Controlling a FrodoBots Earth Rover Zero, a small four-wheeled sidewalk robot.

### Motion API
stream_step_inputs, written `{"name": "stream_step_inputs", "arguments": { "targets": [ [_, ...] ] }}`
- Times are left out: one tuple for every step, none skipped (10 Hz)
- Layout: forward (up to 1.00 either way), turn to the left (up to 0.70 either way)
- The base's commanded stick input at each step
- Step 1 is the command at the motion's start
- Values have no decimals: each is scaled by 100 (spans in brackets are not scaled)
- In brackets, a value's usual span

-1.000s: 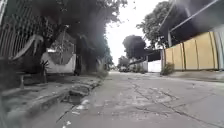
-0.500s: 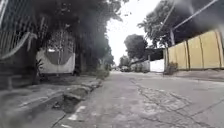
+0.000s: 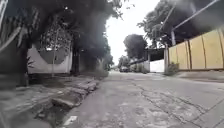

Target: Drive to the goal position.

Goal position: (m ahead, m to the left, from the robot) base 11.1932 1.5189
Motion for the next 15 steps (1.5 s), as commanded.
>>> {"name": "stream_step_inputs", "arguments": {
  "targets": [
    [70, 0],
    [70, 0],
    [70, 0],
    [70, 0],
    [70, 0],
    [70, 0],
    [70, 0],
    [70, 0],
    [70, 0],
    [70, 0],
    [70, 0],
    [70, -2],
    [70, -15],
    [70, -30],
    [70, -33]
  ]
}}
